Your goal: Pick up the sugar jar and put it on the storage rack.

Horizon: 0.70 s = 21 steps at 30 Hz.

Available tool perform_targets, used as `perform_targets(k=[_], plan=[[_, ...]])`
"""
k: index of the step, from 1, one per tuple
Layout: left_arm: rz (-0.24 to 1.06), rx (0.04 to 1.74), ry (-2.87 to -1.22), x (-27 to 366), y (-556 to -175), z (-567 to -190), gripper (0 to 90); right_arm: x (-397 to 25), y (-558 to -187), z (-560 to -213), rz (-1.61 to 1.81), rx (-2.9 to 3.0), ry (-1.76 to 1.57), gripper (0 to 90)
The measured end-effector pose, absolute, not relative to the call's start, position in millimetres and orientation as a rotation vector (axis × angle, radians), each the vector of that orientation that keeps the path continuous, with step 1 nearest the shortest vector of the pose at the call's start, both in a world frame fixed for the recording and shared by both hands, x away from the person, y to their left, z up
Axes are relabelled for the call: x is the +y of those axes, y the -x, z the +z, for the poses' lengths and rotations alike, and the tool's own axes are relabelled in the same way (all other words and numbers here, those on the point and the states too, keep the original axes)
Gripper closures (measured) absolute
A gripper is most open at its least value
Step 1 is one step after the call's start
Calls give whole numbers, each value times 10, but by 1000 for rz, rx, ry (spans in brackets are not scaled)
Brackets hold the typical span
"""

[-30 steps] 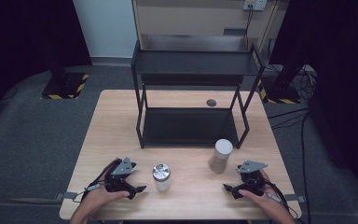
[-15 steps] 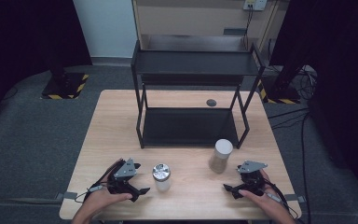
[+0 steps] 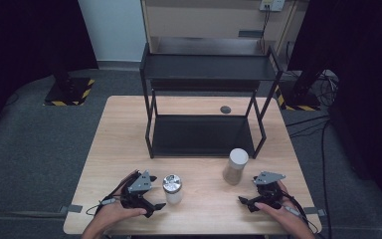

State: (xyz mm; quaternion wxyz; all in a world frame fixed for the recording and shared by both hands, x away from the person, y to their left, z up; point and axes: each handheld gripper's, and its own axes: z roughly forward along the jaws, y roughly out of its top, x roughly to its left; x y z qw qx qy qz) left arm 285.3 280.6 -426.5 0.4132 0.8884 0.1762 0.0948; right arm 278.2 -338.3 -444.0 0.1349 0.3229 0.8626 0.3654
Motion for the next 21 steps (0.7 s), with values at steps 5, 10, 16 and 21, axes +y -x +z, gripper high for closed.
perform_targets(k=[5,10,16,21], plan=[[234,441,-2229,2738,-2857,-4284,22,-3383,-2781,-4440,1059,2499,-936,9],[230,441,-2224,2674,-2876,-4312,19,-3383,-2780,-4440,1059,2498,-936,9],[231,425,-2231,2592,-2899,-4342,17,-3382,-2780,-4440,1059,2498,-937,9],[233,424,-2232,2527,-2910,-4379,21,-3382,-2779,-4440,1059,2498,-937,9]])
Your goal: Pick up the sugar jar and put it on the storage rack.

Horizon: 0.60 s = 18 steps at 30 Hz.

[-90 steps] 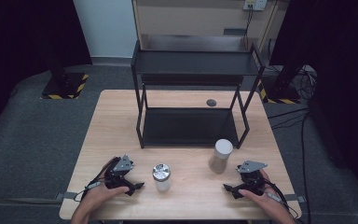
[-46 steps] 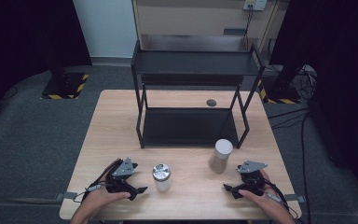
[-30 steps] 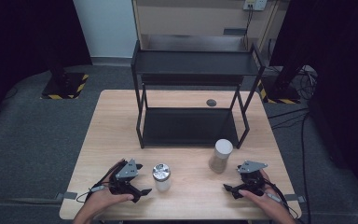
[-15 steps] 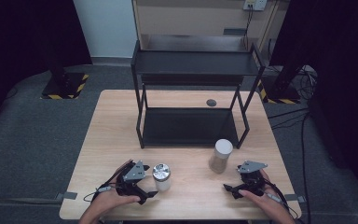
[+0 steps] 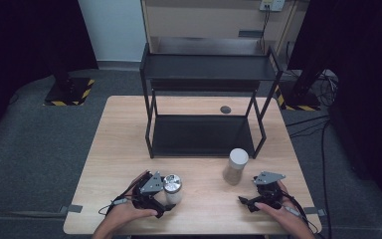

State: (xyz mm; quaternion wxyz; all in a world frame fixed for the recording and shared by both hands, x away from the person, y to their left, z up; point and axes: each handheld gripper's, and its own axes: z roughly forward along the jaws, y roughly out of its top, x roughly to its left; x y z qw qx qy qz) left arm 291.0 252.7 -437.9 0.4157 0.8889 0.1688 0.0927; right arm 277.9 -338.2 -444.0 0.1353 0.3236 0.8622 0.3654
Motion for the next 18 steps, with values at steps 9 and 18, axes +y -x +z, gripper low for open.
perform_targets(k=[9,18], plan=[[203,430,-2196,2523,-2958,-4457,113,-3382,-2779,-4440,1059,2498,-937,9],[179,421,-2171,2554,-2997,-4498,233,-3382,-2779,-4440,1058,2498,-938,9]])
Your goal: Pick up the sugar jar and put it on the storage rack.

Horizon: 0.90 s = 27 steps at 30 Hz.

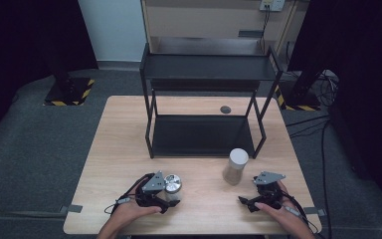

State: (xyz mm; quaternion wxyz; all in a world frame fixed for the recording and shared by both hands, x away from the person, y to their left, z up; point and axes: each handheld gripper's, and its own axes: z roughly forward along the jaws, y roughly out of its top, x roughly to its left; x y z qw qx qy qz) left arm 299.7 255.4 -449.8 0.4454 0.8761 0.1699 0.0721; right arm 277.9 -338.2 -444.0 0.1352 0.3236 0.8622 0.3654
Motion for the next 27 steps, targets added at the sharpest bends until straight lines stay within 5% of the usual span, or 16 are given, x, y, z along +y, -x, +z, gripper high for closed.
perform_targets(k=[7,27], plan=[[177,419,-2169,2540,-3006,-4519,298,-3382,-2778,-4440,1058,2498,-938,9],[198,379,-2170,2611,-3135,-4415,302,-3382,-2779,-4440,1059,2498,-937,9]])
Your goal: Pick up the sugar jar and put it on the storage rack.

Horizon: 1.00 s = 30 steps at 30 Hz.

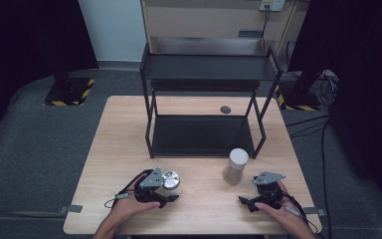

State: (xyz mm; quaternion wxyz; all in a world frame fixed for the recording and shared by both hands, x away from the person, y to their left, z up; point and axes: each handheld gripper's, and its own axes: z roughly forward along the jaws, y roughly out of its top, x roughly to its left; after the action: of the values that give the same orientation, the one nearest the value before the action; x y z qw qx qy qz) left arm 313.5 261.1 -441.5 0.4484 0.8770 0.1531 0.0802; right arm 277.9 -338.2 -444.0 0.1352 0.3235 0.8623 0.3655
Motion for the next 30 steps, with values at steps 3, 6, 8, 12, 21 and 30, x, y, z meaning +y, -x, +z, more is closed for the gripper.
perform_targets(k=[3,6,8,12,21,30], plan=[[210,383,-2158,2597,-3211,-4392,302,-3382,-2779,-4440,1059,2498,-937,9],[220,371,-2169,2559,-3252,-4349,302,-3383,-2780,-4440,1059,2498,-937,9],[224,361,-2172,2508,-3314,-4299,302,-3383,-2779,-4440,1059,2498,-937,9],[226,352,-2170,2469,-3377,-4259,302,-3382,-2779,-4440,1059,2498,-937,9],[223,356,-2170,2397,-3567,-4176,302,-3382,-2779,-4440,1059,2498,-937,9],[230,378,-2161,2400,-3713,-4126,303,-3382,-2779,-4440,1059,2498,-937,9]])
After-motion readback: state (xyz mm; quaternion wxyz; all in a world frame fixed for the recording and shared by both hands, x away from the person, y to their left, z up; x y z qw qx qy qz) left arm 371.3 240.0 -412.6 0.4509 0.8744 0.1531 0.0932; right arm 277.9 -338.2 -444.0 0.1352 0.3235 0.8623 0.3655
